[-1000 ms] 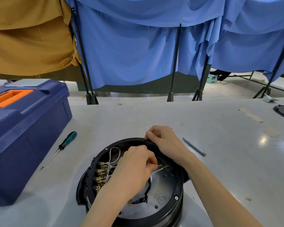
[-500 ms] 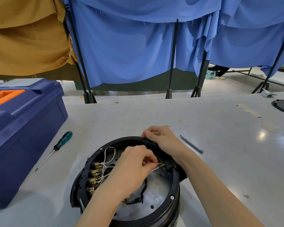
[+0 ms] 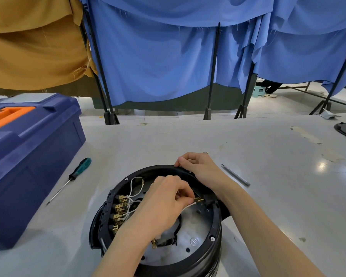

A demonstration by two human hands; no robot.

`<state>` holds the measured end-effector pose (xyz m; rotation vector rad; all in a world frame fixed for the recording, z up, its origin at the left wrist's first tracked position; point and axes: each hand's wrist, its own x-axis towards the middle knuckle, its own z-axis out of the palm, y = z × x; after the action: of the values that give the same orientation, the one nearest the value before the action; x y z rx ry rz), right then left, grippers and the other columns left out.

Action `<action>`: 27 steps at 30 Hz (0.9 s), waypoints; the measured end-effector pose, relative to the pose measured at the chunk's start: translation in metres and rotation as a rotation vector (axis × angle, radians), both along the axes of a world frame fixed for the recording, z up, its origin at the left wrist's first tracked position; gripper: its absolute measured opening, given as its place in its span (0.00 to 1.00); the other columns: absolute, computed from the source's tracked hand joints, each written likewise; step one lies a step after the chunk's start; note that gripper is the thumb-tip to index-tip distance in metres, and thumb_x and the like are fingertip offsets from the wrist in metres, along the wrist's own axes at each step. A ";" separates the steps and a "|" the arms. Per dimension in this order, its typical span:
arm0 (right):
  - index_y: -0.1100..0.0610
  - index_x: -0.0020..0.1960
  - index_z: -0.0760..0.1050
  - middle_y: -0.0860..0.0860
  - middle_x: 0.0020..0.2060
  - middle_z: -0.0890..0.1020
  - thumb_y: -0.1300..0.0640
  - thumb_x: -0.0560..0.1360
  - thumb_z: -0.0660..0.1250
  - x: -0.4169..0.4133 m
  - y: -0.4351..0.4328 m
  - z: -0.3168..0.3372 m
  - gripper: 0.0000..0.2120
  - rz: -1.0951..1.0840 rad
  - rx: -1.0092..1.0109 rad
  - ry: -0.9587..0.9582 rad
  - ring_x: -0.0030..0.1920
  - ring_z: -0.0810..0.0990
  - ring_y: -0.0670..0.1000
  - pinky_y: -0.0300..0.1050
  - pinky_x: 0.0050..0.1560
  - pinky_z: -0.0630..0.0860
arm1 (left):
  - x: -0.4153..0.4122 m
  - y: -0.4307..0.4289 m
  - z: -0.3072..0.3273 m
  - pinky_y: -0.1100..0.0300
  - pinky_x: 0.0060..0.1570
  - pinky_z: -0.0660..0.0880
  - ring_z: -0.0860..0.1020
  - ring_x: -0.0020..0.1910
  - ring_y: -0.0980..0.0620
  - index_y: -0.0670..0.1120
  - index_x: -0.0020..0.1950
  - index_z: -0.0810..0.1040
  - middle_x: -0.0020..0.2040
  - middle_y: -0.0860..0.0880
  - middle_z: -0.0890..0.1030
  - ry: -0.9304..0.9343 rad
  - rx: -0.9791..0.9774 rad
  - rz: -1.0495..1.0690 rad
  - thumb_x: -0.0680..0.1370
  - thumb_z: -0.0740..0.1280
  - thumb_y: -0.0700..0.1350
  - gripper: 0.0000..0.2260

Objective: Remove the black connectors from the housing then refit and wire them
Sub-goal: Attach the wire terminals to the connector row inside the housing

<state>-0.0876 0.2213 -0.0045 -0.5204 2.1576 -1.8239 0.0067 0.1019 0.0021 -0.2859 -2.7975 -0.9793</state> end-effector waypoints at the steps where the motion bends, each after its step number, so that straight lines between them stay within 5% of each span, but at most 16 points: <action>1: 0.58 0.41 0.79 0.54 0.35 0.82 0.57 0.81 0.62 0.000 0.000 0.000 0.12 -0.001 0.003 0.002 0.28 0.77 0.45 0.34 0.31 0.73 | 0.000 0.000 0.000 0.63 0.46 0.73 0.77 0.42 0.59 0.52 0.43 0.84 0.41 0.56 0.80 0.002 -0.003 0.000 0.74 0.71 0.46 0.03; 27: 0.57 0.41 0.80 0.51 0.33 0.83 0.56 0.80 0.63 -0.001 0.000 -0.002 0.12 0.002 -0.013 -0.005 0.31 0.79 0.46 0.35 0.33 0.74 | -0.002 0.002 -0.006 0.56 0.49 0.74 0.74 0.46 0.54 0.52 0.49 0.82 0.44 0.56 0.75 -0.005 -0.063 -0.029 0.78 0.66 0.47 0.06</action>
<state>-0.0882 0.2215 -0.0062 -0.5200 2.1423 -1.8375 0.0050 0.1042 -0.0038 -0.3338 -2.8408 -0.8999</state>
